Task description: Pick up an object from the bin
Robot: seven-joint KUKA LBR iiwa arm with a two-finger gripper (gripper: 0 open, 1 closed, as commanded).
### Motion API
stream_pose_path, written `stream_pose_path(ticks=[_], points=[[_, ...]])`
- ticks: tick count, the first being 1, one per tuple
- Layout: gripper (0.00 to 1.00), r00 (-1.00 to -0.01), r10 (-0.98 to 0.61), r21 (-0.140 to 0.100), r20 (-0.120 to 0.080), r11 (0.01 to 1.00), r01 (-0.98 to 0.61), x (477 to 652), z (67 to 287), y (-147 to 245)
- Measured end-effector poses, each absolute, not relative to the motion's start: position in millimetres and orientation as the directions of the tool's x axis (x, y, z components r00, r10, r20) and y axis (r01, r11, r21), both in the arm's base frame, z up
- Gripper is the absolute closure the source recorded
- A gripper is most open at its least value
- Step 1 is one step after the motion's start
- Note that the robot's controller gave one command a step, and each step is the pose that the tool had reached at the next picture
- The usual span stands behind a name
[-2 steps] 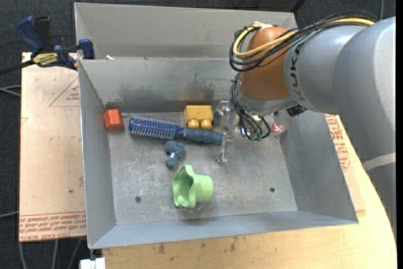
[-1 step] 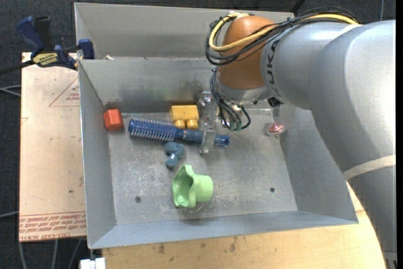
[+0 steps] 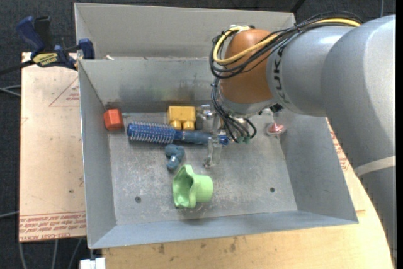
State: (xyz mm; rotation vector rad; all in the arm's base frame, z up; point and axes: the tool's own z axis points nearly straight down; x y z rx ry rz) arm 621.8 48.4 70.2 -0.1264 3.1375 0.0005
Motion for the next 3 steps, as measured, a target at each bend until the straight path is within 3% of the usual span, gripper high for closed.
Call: stream_pose_path(ticks=[1,2,3], points=[[1.00,-0.997,-0.083,0.000,-0.003,0.997,-0.083,622.5,70.6,48.8],[1.00,-0.998,-0.068,0.000,-0.013,0.998,-0.068,640.3,188.1,34.2],[1.00,-0.916,-0.400,-0.004,-0.006,0.916,-0.400,617.7,268.5,-22.0]])
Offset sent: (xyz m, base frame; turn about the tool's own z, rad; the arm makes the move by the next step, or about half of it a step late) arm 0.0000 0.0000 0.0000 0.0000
